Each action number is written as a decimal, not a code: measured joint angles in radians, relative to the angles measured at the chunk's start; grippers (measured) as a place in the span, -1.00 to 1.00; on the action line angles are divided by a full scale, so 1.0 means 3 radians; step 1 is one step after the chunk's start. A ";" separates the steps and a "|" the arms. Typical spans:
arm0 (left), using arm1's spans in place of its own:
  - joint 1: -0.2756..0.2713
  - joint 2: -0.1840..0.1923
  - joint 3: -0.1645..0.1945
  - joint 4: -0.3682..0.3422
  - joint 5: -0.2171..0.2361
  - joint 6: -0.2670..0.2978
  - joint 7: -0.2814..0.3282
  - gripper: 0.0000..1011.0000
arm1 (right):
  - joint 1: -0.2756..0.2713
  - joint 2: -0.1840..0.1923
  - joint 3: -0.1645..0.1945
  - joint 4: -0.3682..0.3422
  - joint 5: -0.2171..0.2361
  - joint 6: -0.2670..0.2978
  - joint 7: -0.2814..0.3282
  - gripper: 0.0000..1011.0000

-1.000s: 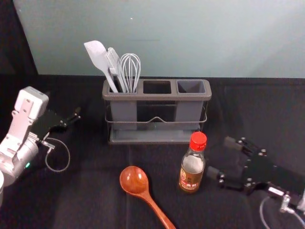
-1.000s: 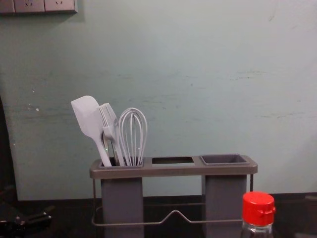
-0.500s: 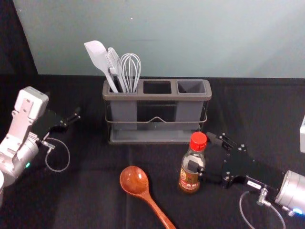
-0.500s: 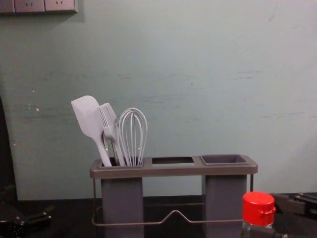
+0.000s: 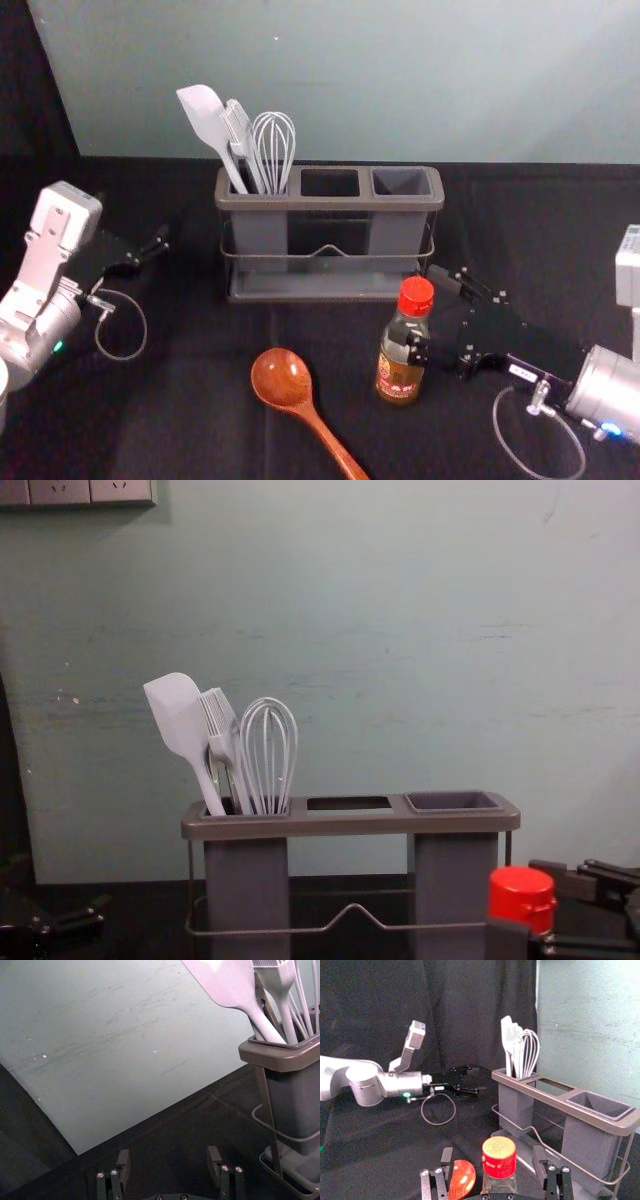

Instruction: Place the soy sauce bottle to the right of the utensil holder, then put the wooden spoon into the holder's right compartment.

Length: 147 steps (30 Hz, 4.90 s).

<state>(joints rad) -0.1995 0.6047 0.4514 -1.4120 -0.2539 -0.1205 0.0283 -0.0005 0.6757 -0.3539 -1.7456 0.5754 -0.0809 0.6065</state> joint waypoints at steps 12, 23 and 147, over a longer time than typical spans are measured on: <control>0.0000 0.0000 0.0000 0.0000 0.0000 0.0000 0.0000 0.99 | 0.0055 -0.0053 -0.0032 0.0078 -0.0006 0.0008 -0.0001 0.98; 0.0000 0.0000 0.0000 0.0000 0.0000 0.0000 0.0000 0.99 | 0.0045 -0.0045 -0.0027 0.0065 -0.0006 0.0007 -0.0002 0.79; 0.0000 0.0000 0.0000 0.0000 0.0000 0.0000 0.0000 0.99 | 0.0829 -0.0457 0.0300 0.1225 -0.0239 -0.0123 -0.0157 -0.24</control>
<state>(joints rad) -0.1995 0.6047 0.4514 -1.4120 -0.2539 -0.1205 0.0283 0.2481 0.5385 -0.2638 -1.3781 0.5036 -0.1177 0.5595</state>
